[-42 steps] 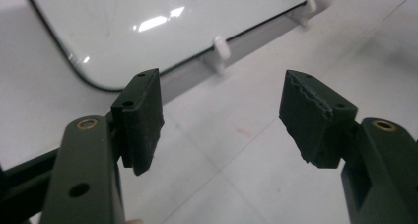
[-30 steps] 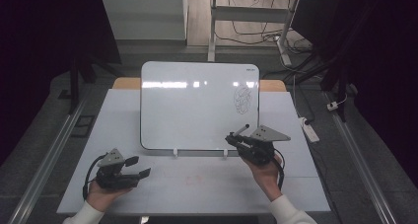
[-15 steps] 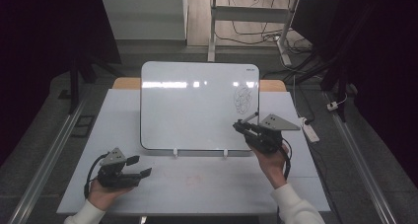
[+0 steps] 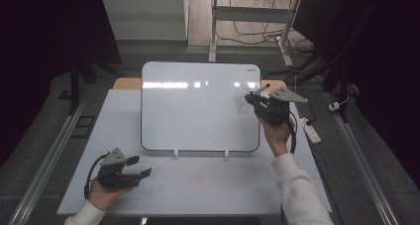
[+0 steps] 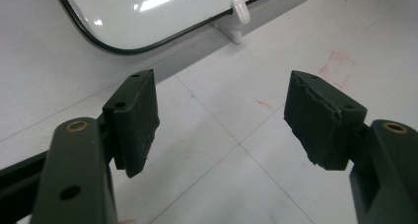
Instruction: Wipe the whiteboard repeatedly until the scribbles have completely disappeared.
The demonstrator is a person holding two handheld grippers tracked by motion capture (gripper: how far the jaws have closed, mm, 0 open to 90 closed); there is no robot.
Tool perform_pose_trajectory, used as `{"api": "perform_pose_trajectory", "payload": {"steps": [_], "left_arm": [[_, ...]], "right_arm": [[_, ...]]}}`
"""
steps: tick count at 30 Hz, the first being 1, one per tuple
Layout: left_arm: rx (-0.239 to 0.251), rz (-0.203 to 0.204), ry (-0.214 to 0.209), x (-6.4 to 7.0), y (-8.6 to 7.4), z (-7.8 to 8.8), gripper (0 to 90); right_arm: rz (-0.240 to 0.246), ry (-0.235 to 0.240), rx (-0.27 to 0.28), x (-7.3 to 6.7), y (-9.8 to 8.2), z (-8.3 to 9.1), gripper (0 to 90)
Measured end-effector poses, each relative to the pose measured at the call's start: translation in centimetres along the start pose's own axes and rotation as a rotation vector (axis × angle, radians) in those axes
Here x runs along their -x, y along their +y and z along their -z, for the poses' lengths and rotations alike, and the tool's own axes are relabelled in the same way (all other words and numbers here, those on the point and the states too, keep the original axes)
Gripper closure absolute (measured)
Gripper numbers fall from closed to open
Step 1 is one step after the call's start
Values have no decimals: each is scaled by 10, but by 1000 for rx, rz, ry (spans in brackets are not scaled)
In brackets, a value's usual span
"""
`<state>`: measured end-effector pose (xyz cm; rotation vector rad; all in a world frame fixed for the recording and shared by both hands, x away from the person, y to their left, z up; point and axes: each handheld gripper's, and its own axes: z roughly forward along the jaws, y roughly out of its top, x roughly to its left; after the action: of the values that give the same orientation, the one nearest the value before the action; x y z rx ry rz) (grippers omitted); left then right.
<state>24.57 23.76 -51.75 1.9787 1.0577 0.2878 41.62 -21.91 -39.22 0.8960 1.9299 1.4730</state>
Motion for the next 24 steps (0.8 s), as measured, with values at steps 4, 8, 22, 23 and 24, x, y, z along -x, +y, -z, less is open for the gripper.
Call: {"api": "perform_pose_trajectory", "payload": {"steps": [4,8,22,23,24], "left_arm": [[-1,0,2,-1,0,0,298],[-2,-1,4,-1,0,-1,298],[-1,6,-5,-2,0,-1,299],[-2,6,-5,-2,0,-1,299],[-2,6,-5,-2,0,-1,299]], "right_arm": [[-13,-15,-2,11,6,-15,774],[-20,-46,-13,23,9,-29,774],[26,41,-67,15,3,-58,775],[53,48,-76,12,2,-58,775],[71,39,-78,11,1,-57,775]]}}
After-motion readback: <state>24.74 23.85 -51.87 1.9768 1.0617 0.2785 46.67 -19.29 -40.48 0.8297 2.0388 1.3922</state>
